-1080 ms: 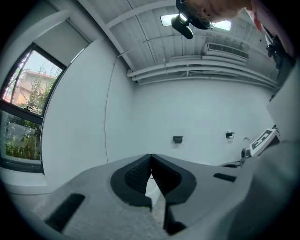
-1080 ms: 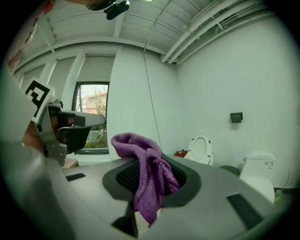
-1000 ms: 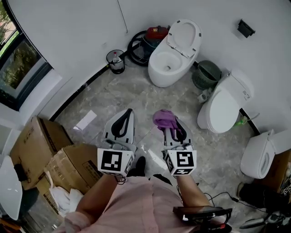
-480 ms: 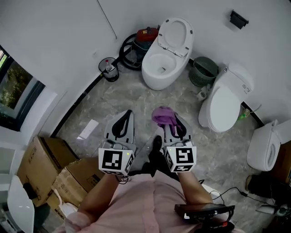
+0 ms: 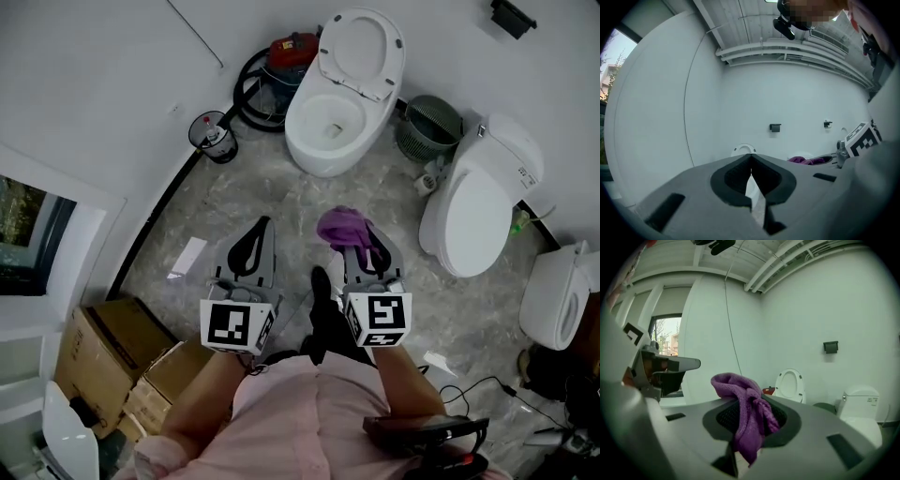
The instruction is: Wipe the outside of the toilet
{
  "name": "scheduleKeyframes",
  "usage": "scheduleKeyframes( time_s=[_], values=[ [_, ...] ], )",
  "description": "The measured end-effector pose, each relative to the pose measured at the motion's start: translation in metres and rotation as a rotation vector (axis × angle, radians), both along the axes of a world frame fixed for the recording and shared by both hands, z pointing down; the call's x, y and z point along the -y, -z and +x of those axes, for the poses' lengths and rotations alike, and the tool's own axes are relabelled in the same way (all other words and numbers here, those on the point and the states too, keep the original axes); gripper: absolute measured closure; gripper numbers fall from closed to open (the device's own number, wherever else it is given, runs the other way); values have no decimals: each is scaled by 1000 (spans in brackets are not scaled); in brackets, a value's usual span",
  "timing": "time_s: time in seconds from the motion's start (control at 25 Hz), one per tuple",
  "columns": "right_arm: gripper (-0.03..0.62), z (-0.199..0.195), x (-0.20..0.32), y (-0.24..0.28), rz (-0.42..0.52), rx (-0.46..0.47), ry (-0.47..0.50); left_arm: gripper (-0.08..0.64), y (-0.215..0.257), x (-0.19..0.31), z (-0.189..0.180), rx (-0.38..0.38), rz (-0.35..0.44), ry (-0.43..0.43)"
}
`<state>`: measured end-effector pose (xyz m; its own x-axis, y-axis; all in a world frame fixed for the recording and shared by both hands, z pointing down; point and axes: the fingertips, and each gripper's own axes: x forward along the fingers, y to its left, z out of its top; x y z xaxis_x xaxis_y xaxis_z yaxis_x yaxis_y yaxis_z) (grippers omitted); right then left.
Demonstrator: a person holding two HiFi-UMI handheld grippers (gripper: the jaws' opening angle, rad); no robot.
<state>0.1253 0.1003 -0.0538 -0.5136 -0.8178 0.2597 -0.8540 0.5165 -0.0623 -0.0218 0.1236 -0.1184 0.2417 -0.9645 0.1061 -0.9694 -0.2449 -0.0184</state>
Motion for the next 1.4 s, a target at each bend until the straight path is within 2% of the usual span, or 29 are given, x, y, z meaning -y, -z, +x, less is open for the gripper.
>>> scheduleKeyframes(
  time_s=[0.24,0.44,0.56,0.72,0.92,1.16,1.4],
  values=[
    [494,-16,96,-16,-25,3,0,552,-14,91,-19,3,-17,20],
    [494,-38,156,4,10,7,27,551,-5,142,-33,0,6,38],
    [494,-55,179,28,51,6,45,552,15,163,-45,3,32,51],
    [494,-81,202,61,112,9,58,551,48,196,-64,26,112,25],
    [494,-114,217,71,141,7,38,552,52,219,-90,39,147,-9],
    [494,-157,221,22,117,15,9,551,0,225,-122,17,117,-50],
    [494,-199,221,-93,36,-19,28,551,-109,233,-155,3,25,-47]
  ],
)
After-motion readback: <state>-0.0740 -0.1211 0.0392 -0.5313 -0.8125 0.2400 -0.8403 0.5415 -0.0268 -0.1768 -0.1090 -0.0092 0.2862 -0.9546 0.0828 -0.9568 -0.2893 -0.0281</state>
